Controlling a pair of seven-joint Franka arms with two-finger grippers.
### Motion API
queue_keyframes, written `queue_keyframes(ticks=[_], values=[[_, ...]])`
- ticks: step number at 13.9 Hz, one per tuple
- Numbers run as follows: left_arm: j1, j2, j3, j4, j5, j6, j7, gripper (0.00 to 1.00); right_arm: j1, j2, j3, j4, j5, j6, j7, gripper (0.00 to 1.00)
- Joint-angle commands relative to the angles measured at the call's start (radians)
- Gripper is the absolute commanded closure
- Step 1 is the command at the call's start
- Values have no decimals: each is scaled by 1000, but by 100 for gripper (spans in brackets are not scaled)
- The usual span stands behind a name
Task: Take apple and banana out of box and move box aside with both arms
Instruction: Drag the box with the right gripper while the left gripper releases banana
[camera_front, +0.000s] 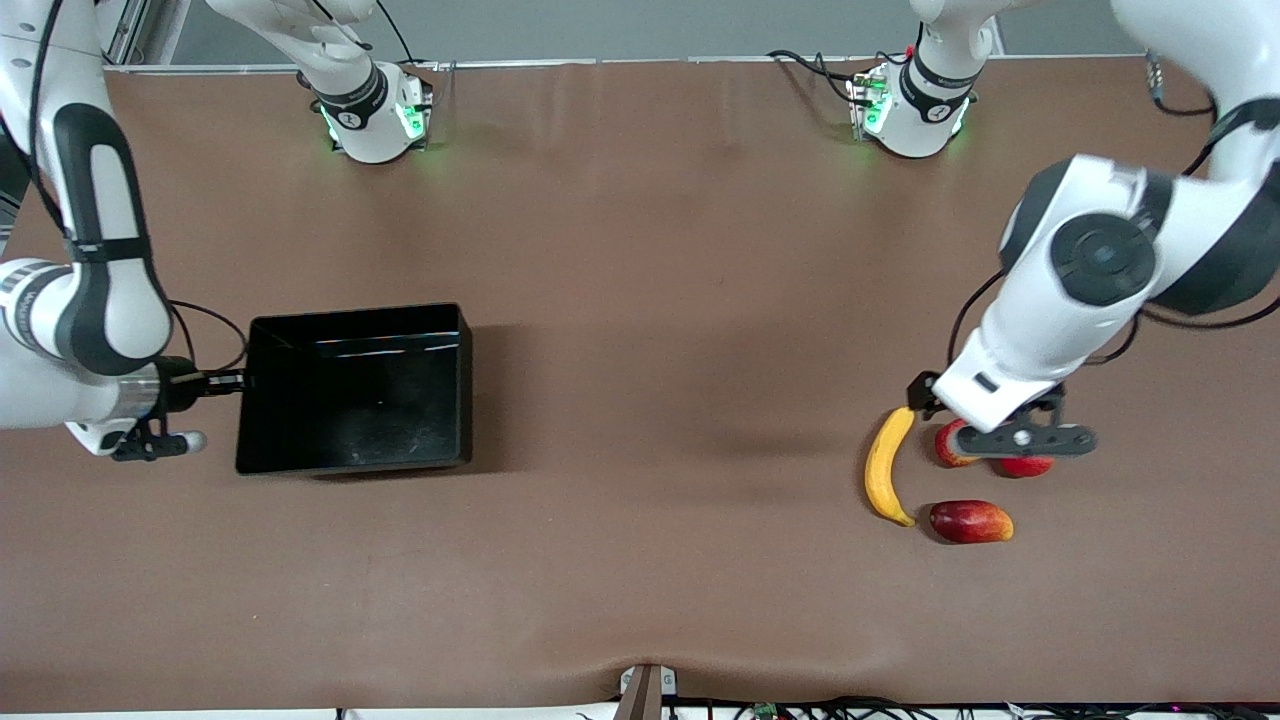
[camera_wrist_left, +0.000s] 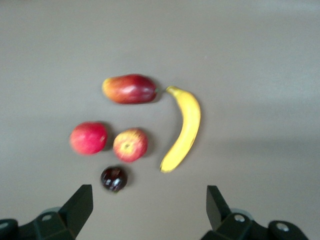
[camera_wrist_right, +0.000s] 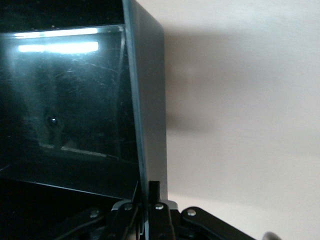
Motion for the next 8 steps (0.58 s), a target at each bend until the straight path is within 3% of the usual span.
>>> queue_keyframes(ticks=[1,4,7,8], values=[[13,-104,1,68,-44,-172,12,0,-90,-14,27,-27,-11,10,-62,100],[13,-190,-3,113,-74,-293,15,0,-156,-8,27,-71,-61,42,-72,100],[13,-281,7,107,-119,-324,18,0,-197,31,28,-82,-83,108,-75,100],[13,-285,7,108,-120,-326,18,0,-197,34,28,-82,-81,108,-77,84]])
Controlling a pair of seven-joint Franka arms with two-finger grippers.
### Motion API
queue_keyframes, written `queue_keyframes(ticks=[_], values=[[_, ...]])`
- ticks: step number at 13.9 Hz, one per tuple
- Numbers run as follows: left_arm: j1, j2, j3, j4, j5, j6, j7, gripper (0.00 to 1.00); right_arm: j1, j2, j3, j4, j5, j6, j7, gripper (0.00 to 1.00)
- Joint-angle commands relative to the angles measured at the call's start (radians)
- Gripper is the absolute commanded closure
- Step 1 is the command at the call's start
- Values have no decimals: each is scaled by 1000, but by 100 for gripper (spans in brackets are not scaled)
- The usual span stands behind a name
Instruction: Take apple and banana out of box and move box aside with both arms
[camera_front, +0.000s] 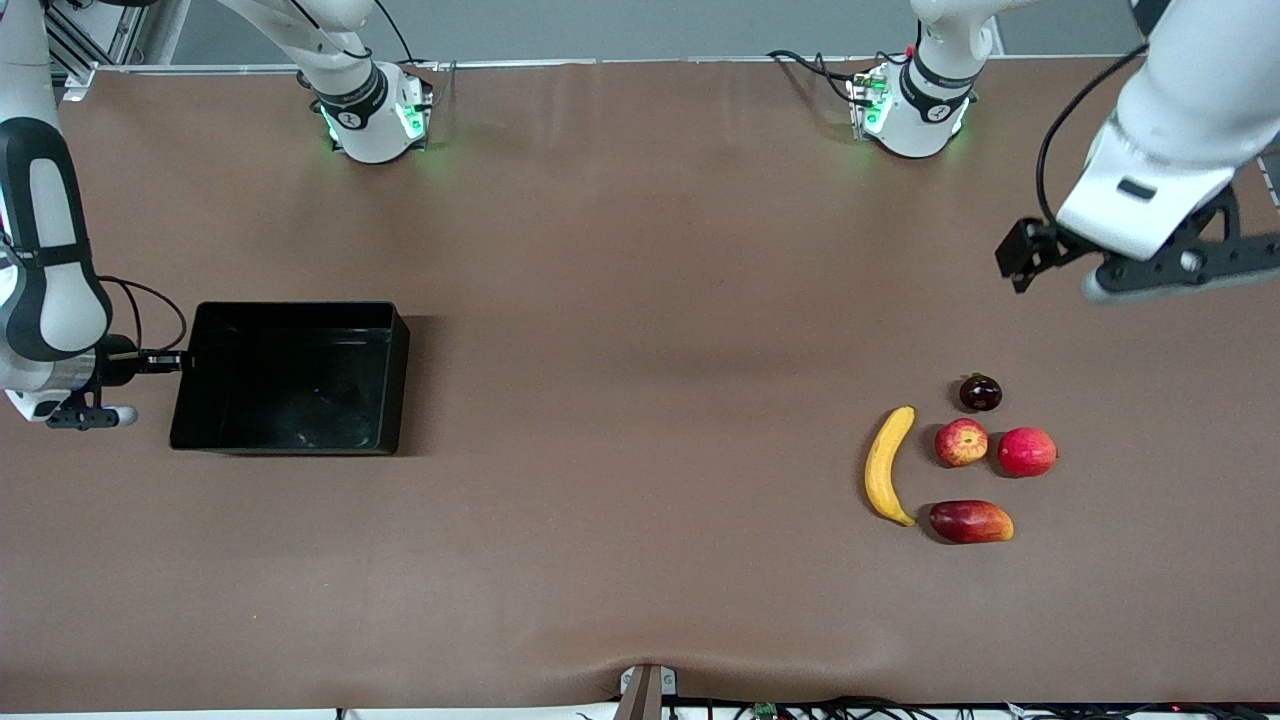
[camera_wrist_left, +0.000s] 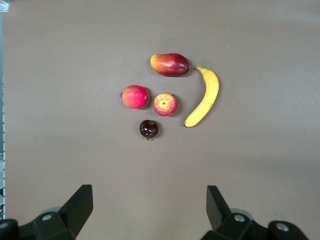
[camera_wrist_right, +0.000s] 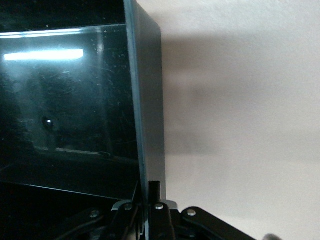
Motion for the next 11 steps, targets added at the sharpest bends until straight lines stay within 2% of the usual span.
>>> queue_keyframes(ticks=[1,2,4,7,8,9,11], values=[[5,-42,11,-13,-30,-12,18,0,-38,6,28,1,-7,-4,-17,39],[5,-54,14,-15,-50,-12,18,0,-35,6,29,6,-2,-6,-15,0],[8,-54,16,-18,-62,-12,16,0,-12,0,37,42,-2,-35,-14,0],[62,-56,14,-13,-108,-11,31,0,36,5,39,289,0,-287,-3,0],[59,-68,29,-15,-132,-11,51,0,63,5,39,340,-6,-315,-3,0],[14,-80,108,-16,-140,-9,80,0,77,2,37,374,-14,-317,-3,0],[-175,-91,326,-24,-151,-20,146,0,117,-9,35,424,-17,-331,17,0]])
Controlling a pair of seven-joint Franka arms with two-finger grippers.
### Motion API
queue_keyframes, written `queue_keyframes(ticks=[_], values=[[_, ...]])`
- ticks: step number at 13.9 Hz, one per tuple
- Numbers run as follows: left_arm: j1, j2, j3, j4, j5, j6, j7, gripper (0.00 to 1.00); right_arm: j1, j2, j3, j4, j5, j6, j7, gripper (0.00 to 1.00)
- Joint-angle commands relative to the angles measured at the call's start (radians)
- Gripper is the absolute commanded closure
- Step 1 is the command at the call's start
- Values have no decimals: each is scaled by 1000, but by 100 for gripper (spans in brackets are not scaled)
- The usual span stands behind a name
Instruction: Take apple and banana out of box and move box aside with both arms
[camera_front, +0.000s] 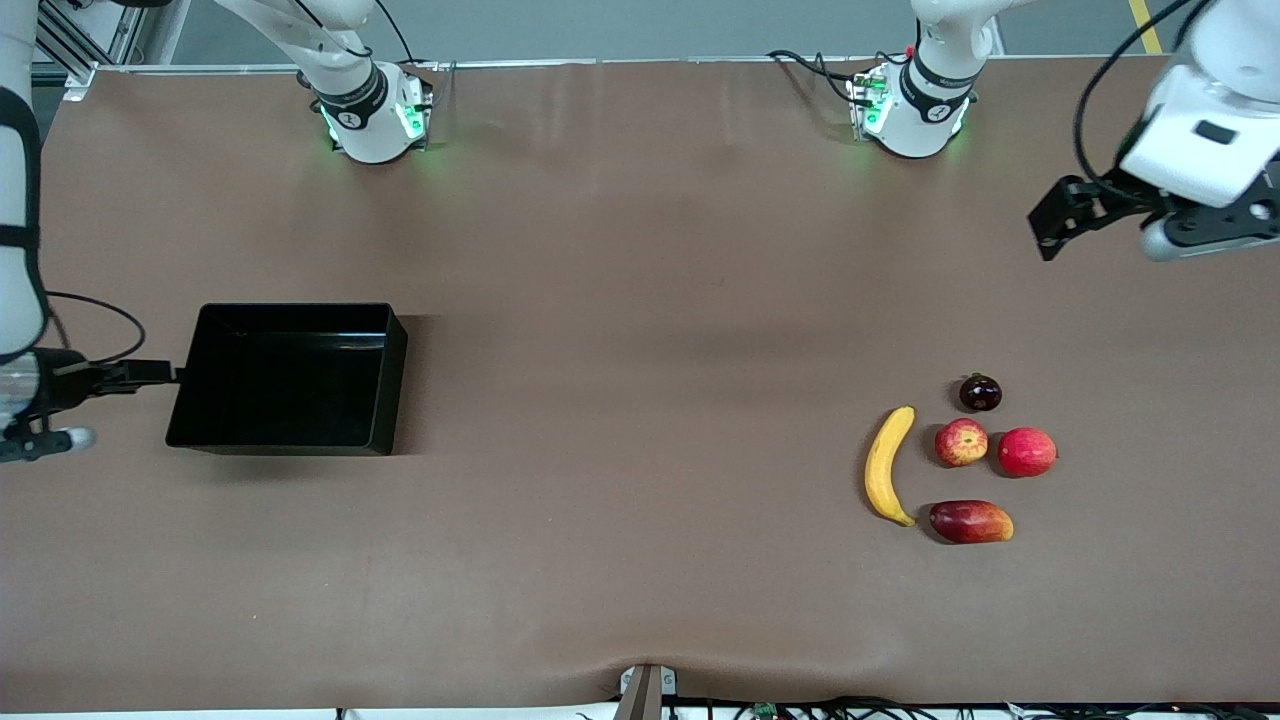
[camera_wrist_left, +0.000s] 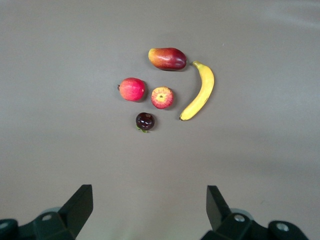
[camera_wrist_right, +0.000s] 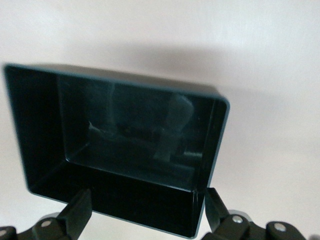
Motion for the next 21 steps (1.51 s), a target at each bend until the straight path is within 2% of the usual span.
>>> queue_keyframes(ticks=[1,2,4,5,10,13,15,18,21], values=[[-162,-51,216,-36,-65,-34,89,0,35,2,-1,59,-10,-25,97,0],[-168,-62,249,-61,-111,-33,112,0,39,-4,4,65,-7,-25,193,0],[-228,-94,333,-113,-121,-30,148,0,94,-28,7,109,-11,-29,313,0],[-231,-111,347,-145,-125,-16,152,0,105,-51,7,115,-8,-39,353,0],[-230,-191,350,-280,-139,62,169,0,167,-238,5,86,-19,-202,443,0],[-217,-220,350,-291,-139,68,200,0,212,-419,7,-59,-107,-197,446,0],[-219,-225,350,-287,-139,67,202,0,220,-508,7,-128,-115,-201,444,0],[-220,-218,347,-283,-141,67,200,0,233,-564,8,-142,-115,-249,434,0],[-219,-218,347,-282,-176,65,200,0,231,-555,5,-101,-158,-247,429,0]])
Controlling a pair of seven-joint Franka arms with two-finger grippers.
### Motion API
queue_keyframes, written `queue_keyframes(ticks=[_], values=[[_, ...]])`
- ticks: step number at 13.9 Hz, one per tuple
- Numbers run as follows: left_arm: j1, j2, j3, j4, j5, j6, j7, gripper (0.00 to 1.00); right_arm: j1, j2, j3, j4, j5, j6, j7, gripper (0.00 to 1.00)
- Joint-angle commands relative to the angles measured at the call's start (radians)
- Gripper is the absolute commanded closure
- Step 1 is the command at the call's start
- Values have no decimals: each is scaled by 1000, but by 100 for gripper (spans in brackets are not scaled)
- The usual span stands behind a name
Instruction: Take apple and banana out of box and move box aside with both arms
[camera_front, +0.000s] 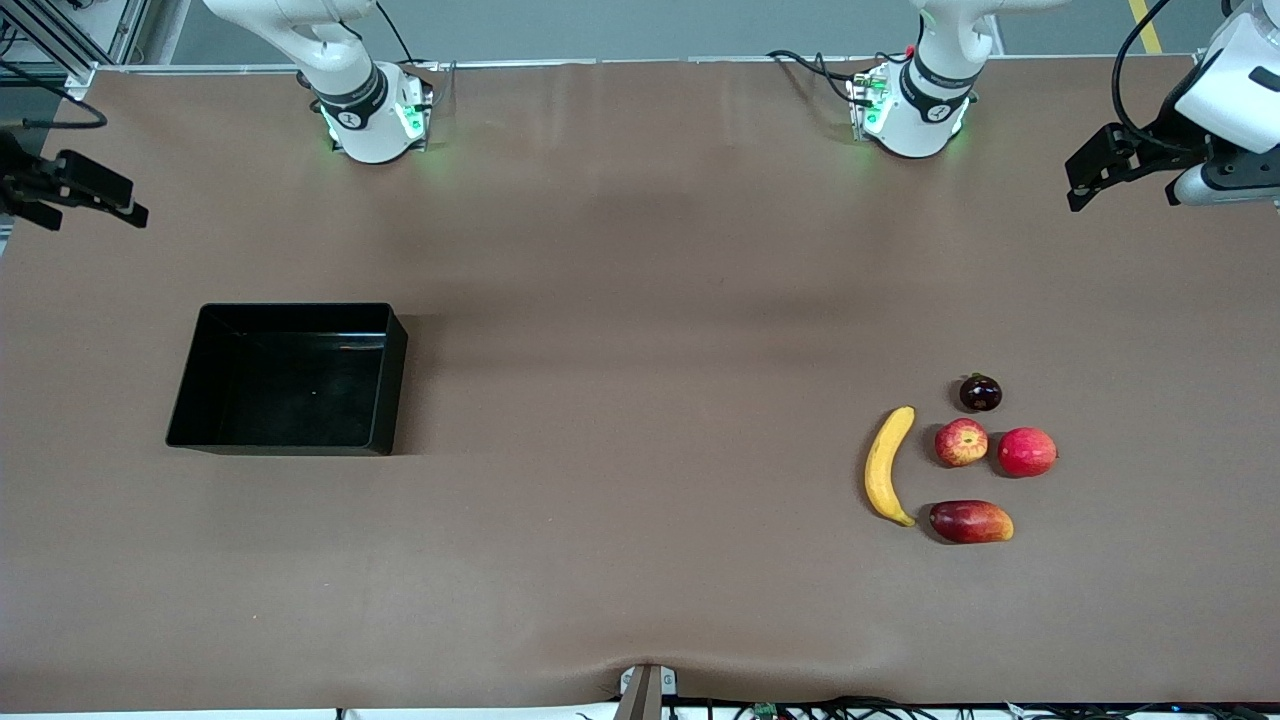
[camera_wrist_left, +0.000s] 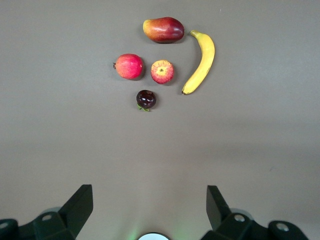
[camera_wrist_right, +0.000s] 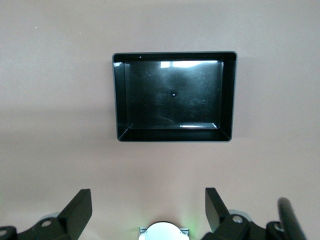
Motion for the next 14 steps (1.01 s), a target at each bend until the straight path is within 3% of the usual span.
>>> queue_keyframes(ticks=[1,14], values=[[2,-20,5,-20,-51,13,18,0,15,-7,-6,14,-45,5,4,0],[2,18,8,56,-31,-13,11,0,5,21,-7,37,-8,22,6,0]])
